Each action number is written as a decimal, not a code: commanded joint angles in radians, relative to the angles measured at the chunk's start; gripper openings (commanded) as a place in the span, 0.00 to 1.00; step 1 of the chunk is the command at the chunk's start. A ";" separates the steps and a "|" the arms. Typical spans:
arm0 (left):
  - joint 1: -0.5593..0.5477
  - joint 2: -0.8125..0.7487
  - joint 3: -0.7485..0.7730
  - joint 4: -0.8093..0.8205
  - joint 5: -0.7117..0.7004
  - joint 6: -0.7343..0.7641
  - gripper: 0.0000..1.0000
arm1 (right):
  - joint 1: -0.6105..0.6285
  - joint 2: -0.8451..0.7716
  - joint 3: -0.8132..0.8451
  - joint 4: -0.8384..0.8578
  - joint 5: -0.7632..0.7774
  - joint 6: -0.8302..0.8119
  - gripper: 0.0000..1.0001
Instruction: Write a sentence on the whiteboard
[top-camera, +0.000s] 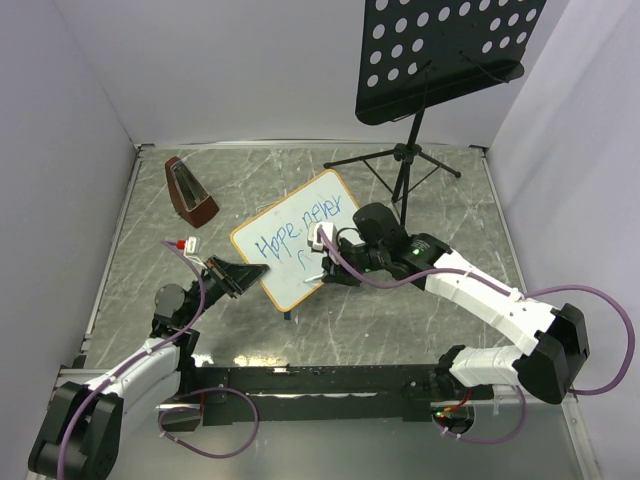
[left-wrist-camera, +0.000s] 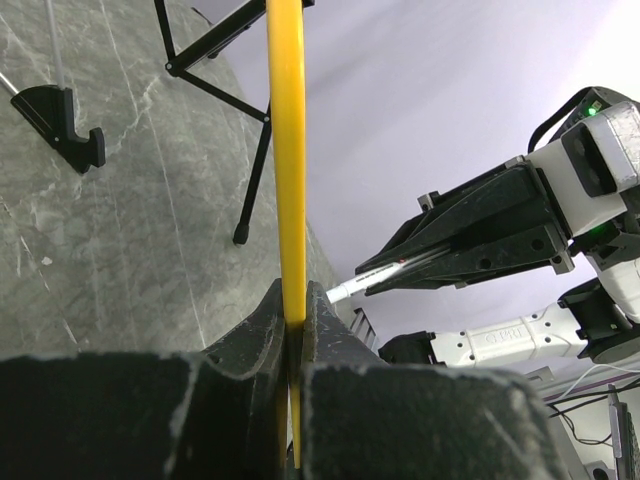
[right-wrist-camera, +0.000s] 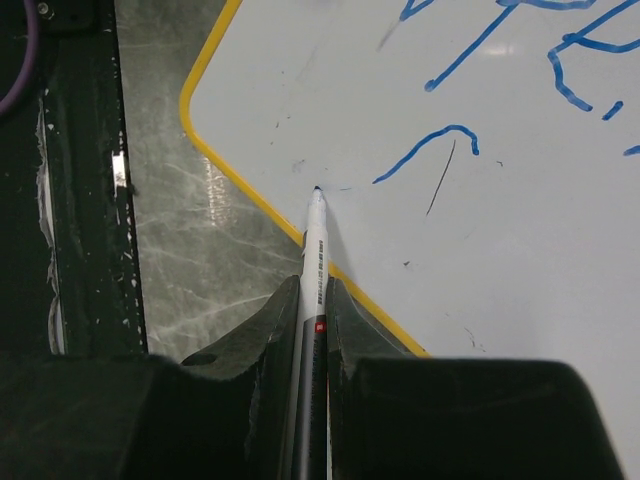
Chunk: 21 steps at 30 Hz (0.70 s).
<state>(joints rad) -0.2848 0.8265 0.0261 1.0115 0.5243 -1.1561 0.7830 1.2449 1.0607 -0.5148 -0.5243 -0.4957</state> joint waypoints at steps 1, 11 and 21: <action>0.006 -0.024 -0.052 0.145 -0.010 -0.011 0.01 | 0.005 -0.027 0.067 0.044 -0.005 0.006 0.00; 0.006 -0.027 -0.055 0.148 0.005 -0.011 0.01 | 0.004 0.027 0.093 0.114 0.044 0.034 0.00; 0.006 -0.021 -0.052 0.162 0.011 -0.016 0.01 | 0.004 0.061 0.096 0.122 0.078 0.042 0.00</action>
<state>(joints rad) -0.2810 0.8268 0.0257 1.0008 0.5251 -1.1496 0.7830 1.3102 1.1149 -0.4191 -0.4786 -0.4622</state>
